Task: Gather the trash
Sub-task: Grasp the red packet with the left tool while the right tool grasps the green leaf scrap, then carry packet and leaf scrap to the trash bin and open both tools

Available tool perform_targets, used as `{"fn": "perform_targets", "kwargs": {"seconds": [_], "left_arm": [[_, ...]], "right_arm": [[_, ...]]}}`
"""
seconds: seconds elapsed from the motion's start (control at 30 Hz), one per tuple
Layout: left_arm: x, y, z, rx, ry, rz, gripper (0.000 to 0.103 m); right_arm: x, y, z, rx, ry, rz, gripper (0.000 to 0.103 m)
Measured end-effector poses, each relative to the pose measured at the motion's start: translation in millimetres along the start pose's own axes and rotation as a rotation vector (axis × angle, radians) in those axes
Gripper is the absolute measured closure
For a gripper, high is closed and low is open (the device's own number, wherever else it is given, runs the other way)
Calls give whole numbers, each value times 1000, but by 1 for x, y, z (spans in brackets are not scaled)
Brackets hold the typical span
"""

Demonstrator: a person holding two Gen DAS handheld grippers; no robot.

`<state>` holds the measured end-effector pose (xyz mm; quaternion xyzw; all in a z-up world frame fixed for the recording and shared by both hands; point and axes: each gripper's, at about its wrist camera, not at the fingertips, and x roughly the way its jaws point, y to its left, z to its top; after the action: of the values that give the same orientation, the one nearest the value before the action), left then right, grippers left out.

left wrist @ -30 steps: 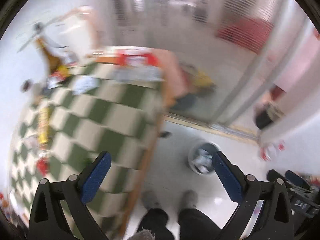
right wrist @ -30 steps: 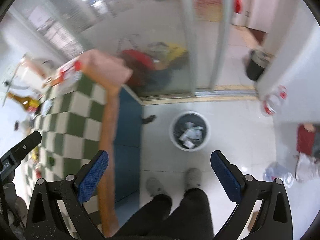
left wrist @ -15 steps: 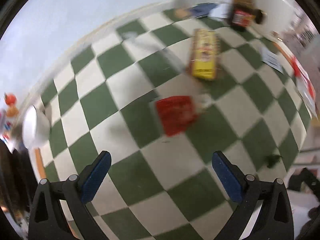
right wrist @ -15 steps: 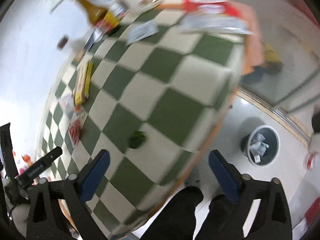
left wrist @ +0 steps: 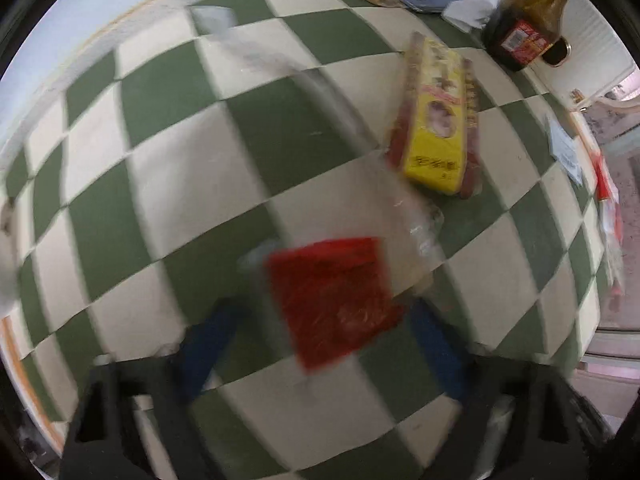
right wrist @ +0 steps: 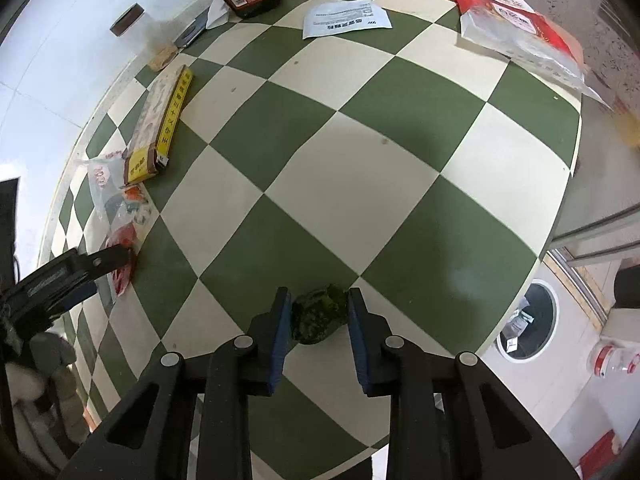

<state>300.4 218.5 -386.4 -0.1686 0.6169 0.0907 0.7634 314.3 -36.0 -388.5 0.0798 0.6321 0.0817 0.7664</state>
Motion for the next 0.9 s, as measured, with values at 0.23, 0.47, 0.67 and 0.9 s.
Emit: {"fn": "perform_targets", "kwargs": {"seconds": [0.23, 0.47, 0.67, 0.9], "left_arm": [[-9, 11, -1, 25, -24, 39, 90], [-46, 33, -35, 28, -59, 65, 94], [-88, 7, -61, 64, -114, 41, 94], [-122, -93, -78, 250, -173, -19, 94]], "right_arm": [[-11, -7, 10, 16, -21, 13, 74], [-37, -16, 9, 38, -61, 84, 75], [-65, -34, 7, 73, -111, 138, 75], [-113, -97, -5, 163, -199, 160, 75]]}}
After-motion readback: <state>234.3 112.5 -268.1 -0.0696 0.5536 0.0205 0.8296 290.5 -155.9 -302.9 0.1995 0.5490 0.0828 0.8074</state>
